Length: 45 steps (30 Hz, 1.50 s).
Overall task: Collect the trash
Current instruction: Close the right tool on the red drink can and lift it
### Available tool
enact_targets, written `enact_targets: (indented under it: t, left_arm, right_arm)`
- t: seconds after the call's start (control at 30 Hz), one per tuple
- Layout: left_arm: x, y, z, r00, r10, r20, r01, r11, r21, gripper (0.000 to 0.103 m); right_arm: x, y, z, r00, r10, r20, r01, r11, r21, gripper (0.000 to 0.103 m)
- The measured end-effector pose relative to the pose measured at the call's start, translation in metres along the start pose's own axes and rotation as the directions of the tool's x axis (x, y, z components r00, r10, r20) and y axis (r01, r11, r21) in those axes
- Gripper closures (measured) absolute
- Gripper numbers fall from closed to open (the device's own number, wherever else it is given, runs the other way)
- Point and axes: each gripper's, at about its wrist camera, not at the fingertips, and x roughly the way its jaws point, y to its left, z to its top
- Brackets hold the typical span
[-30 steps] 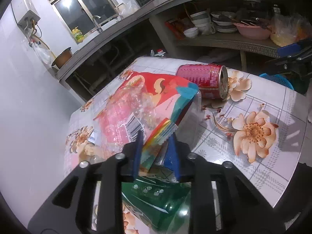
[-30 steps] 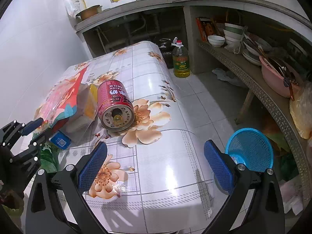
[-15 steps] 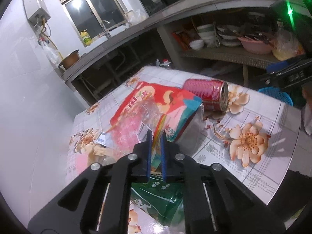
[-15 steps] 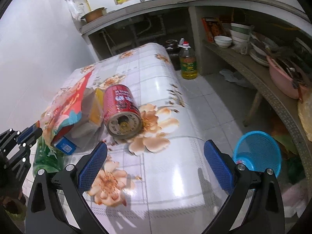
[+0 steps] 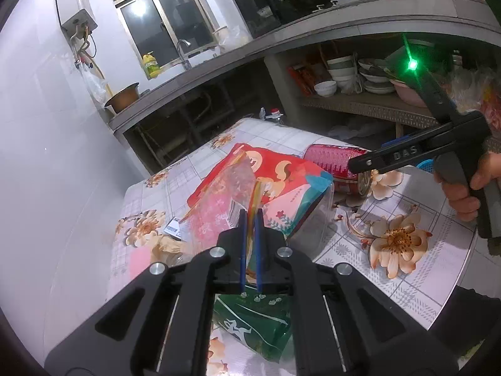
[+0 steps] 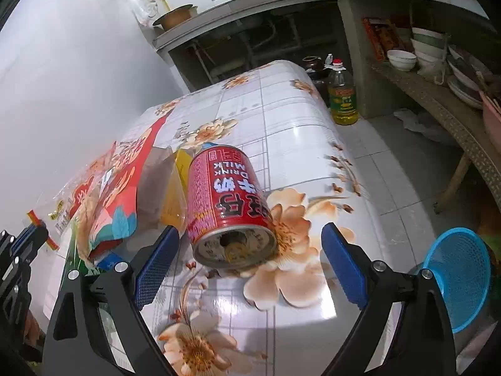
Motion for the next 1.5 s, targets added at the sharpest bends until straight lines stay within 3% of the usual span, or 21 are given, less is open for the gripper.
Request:
enact_targets:
  t: [0.4,0.67,0.97,1.5]
  left_arm:
    - [0.000,0.000,-0.001,1.000,-0.001,0.001,0.001,1.000,0.000,0.100]
    - [0.000,-0.001,-0.001,1.000,-0.001,0.001,0.001,1.000,0.000,0.100]
    - [0.003,-0.003,0.003,1.000,0.000,0.009,0.000,1.000,0.004,0.100]
    - [-0.001,-0.005,0.005,1.000,0.006,0.022,-0.006,1.000,-0.002,0.100]
  right_arm:
    - [0.025,-0.002,0.000,0.999,0.040,-0.036,-0.039,0.999,0.021,0.019]
    - [0.027,0.003,-0.001,0.997,0.069,-0.037,-0.069,0.998,0.013,0.035]
    - [-0.009,0.017,0.000,0.998,-0.051,0.030,0.053,0.997,-0.054,0.038]
    - [-0.049,0.022,0.000,0.992,-0.122,0.029,0.124,0.988,-0.095,0.039]
